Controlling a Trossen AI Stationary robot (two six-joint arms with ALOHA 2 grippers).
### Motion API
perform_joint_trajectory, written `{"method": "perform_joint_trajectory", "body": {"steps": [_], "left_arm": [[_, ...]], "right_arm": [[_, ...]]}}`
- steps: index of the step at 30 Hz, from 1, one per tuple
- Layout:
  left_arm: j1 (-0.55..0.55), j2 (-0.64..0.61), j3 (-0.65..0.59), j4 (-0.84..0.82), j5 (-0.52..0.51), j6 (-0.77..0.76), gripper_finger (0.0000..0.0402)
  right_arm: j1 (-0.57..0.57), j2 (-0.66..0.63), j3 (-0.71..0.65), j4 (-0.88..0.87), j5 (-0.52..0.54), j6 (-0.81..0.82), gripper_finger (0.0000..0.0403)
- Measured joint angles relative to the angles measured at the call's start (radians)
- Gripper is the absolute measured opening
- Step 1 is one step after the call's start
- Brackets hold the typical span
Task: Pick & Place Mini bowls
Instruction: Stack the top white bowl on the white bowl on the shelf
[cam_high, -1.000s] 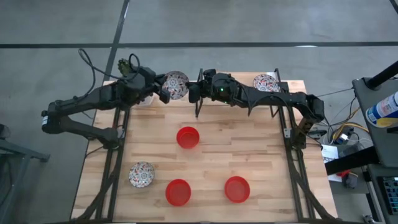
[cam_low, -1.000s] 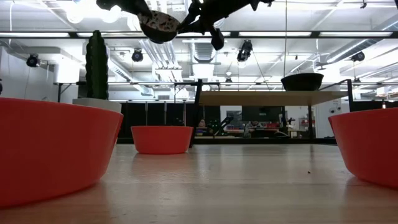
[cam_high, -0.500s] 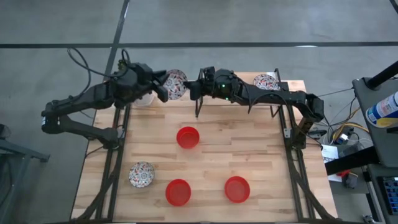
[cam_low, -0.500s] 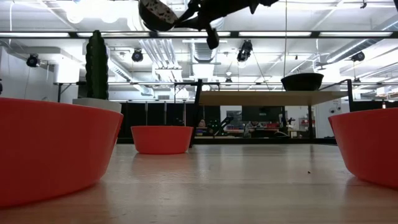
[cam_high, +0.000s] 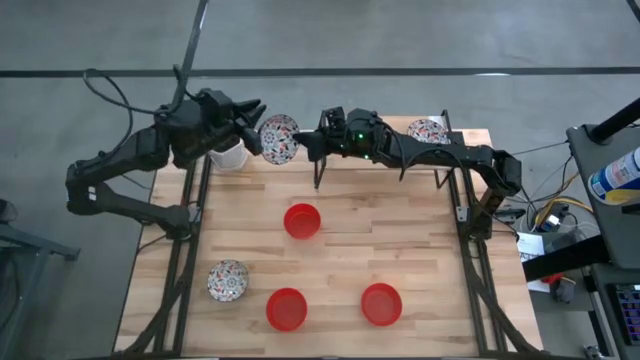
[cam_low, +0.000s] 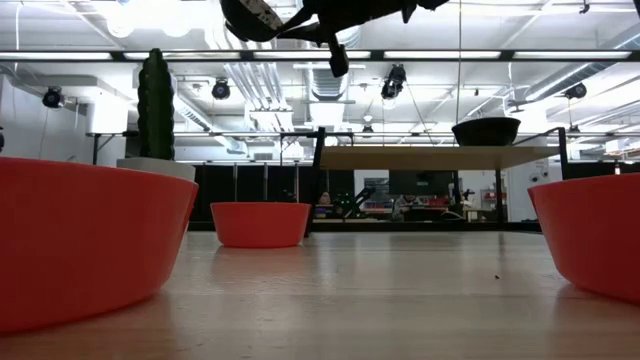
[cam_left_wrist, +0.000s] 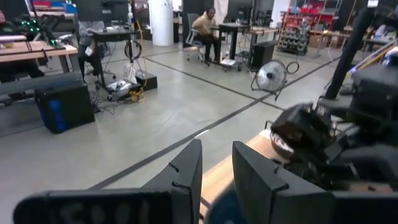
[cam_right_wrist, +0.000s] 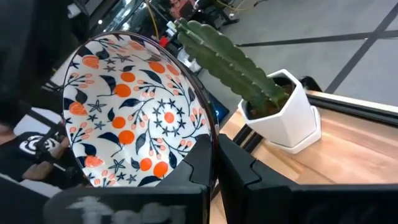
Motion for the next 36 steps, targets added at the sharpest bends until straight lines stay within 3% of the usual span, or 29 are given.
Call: {"method": "perform_joint_trajectory", "body": {"steps": [7,19,28,36], "left_arm": [[0.000,-0.014,0.048,-0.001,-0.001,0.003,0.0083],[0.000,-0.049,0.037,-0.107,0.013,-0.070,0.0083],[0.000,-0.045,0.015,-0.114,0.107,-0.139,0.0083],[0.000,-0.043,0.004,-0.110,0.154,-0.159,0.0083]], "right_arm": [[-0.039,-0.020,0.000,-0.050,-0.091,0.078,0.0008],[-0.141,-0.200,0.019,-0.580,-0.105,0.048,0.0008],[-0.272,-0.353,0.019,-0.897,-0.087,0.046,0.0008],[-0.394,-0.480,0.017,-1.170,0.046,0.117,0.0008]]}}
